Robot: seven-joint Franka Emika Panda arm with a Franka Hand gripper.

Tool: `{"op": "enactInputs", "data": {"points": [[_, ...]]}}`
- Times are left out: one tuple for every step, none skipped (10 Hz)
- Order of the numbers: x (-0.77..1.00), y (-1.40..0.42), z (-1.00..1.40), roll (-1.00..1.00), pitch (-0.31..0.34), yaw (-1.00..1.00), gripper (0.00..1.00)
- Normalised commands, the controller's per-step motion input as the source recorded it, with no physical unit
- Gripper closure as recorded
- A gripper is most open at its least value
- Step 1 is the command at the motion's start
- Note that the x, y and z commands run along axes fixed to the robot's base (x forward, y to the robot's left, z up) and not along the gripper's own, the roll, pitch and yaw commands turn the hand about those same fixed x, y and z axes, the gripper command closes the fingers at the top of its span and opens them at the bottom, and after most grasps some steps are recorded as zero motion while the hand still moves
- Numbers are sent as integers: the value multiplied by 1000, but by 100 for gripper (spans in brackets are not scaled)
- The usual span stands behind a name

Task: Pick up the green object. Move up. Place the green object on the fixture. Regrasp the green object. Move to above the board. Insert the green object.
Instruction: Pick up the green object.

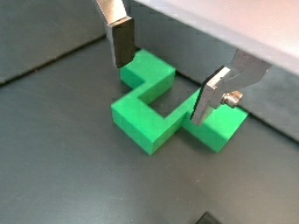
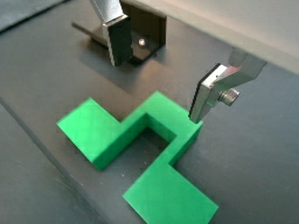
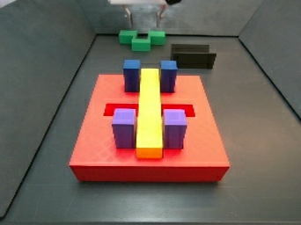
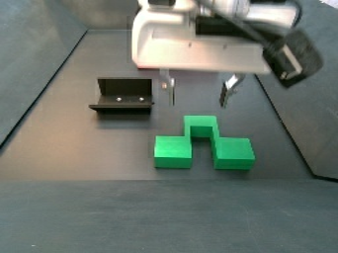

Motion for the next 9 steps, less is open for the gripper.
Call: {"op": "enactInputs", "data": {"points": [[0, 0, -494, 0, -203, -69, 0], [34, 3, -406, -4, -204, -43, 0], [0, 0, -397, -37, -240, -40, 0], [3, 6, -337, -50, -221, -29, 0], [0, 0, -351, -41, -229, -26, 0], [0, 0, -343, -43, -213, -40, 0], [0, 0, -346, -17, -183, -80, 0], [0, 0, -189, -66, -174, -114, 0], [0, 0, -83, -64, -146, -60, 0]]}}
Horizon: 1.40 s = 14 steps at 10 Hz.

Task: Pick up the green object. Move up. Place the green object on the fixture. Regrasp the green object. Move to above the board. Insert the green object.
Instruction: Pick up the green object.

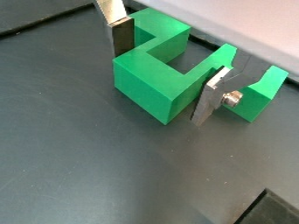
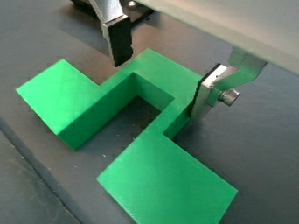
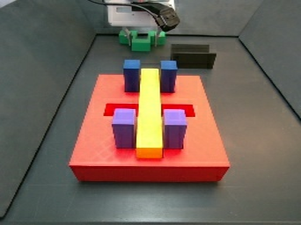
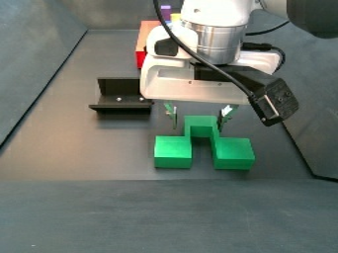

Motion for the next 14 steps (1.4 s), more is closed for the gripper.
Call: {"op": "enactInputs", "data": {"points": [[0, 0, 0, -191, -233, -97, 0], [0, 34, 0, -240, -254, -91, 0], [0, 0, -17, -141, -179, -51, 0], [-6, 0, 0, -30, -51, -14, 0], [0, 0, 0, 33, 0, 0, 0], [-20, 0, -169, 0, 0, 0, 0], [0, 0, 0, 3, 10, 0, 0], [-37, 0, 0, 0, -19, 0, 0], [-57, 0, 0, 10, -31, 0, 0], [0, 0, 0, 0, 0, 0, 100], [0, 0, 0, 0, 0, 0, 100], [0, 0, 0, 0, 0, 0, 100], [0, 0, 0, 0, 0, 0, 100], [0, 0, 0, 0, 0, 0, 100]]}}
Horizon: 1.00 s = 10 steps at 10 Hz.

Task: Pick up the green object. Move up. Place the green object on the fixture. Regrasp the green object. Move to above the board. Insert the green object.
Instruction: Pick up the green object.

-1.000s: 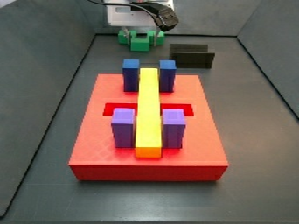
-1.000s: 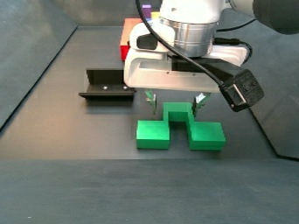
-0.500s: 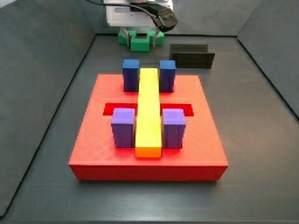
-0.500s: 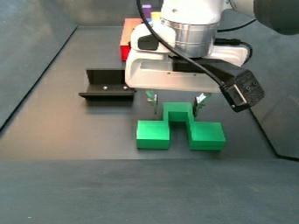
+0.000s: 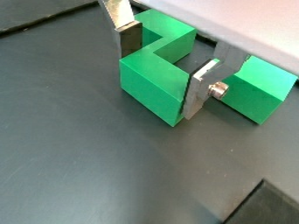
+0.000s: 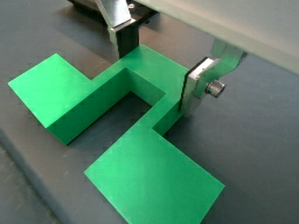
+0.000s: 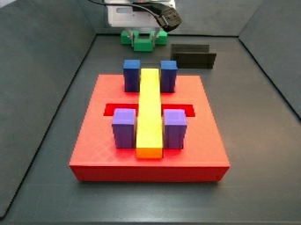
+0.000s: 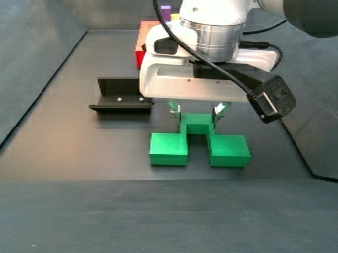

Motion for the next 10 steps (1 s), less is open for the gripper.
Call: {"op": "enactInputs", "data": {"points": [[0, 0, 0, 0, 0, 0, 100], [0, 0, 0, 0, 0, 0, 100], [0, 0, 0, 0, 0, 0, 100], [0, 0, 0, 0, 0, 0, 100], [0, 0, 0, 0, 0, 0, 100], [0, 0, 0, 0, 0, 0, 100], [0, 0, 0, 0, 0, 0, 100], [0, 0, 0, 0, 0, 0, 100], [0, 0, 0, 0, 0, 0, 100], [0, 0, 0, 0, 0, 0, 100]]}}
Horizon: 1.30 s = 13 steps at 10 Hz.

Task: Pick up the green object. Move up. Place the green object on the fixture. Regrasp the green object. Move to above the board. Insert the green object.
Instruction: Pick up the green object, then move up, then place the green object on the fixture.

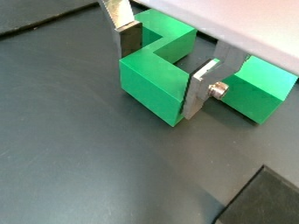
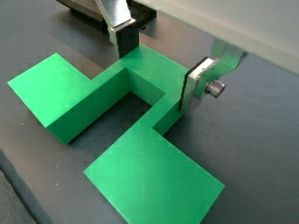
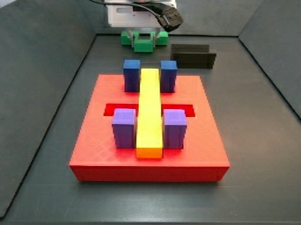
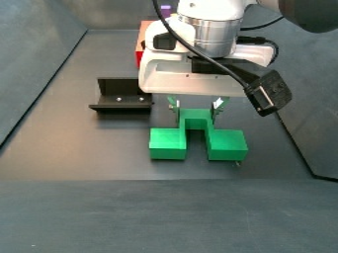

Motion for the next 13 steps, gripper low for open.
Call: {"op": "enactInputs", "data": {"points": [[0, 0, 0, 0, 0, 0, 100], [0, 0, 833, 0, 0, 0, 100], [-7, 26, 715, 1, 41, 11, 100], [-4, 27, 550, 8, 62, 7, 100], [34, 19, 191, 34, 40, 5, 100], [-6, 0, 0, 0, -11, 0, 100], [343, 74, 0, -263, -303, -169, 100], [506, 91, 6, -391, -489, -223, 100], [560, 74, 26, -489, -631, -186, 100], [577, 94, 66, -551, -577, -31, 100], [749, 117, 189, -317, 31, 6, 100], [886, 129, 334, -306, 346, 0, 100], [829, 137, 460, -309, 457, 0, 100]]}}
